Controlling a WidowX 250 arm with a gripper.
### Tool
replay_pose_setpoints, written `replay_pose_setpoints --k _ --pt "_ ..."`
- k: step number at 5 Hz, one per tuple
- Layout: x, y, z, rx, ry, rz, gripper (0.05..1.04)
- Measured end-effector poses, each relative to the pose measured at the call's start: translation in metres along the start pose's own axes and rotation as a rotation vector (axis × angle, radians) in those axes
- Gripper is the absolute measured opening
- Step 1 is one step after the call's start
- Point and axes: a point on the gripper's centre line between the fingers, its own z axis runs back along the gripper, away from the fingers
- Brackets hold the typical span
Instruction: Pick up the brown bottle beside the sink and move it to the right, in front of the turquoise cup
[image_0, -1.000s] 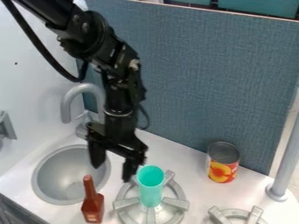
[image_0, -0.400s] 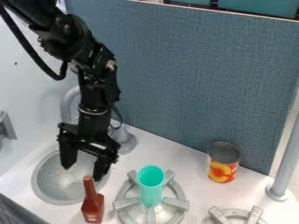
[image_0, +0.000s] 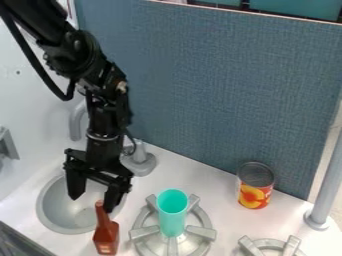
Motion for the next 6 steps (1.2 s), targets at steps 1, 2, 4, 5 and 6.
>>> replay_pose_setpoints --k 1,2,4,5,6 --pt "0.003 -0.002 -0.009 -0.004 -0.03 -0.007 1.001" --pt "0.003 -0.005 -0.024 -0.009 -0.005 -0.007 1.001" --pt "0.01 -0.003 -0.035 0.008 -0.006 0.041 0.689" --pt "0.012 -0.005 -0.039 0.002 -0.043 0.05 0.395" --pt "0.01 -0.005 -0.03 0.0 -0.075 0.058 0.356"
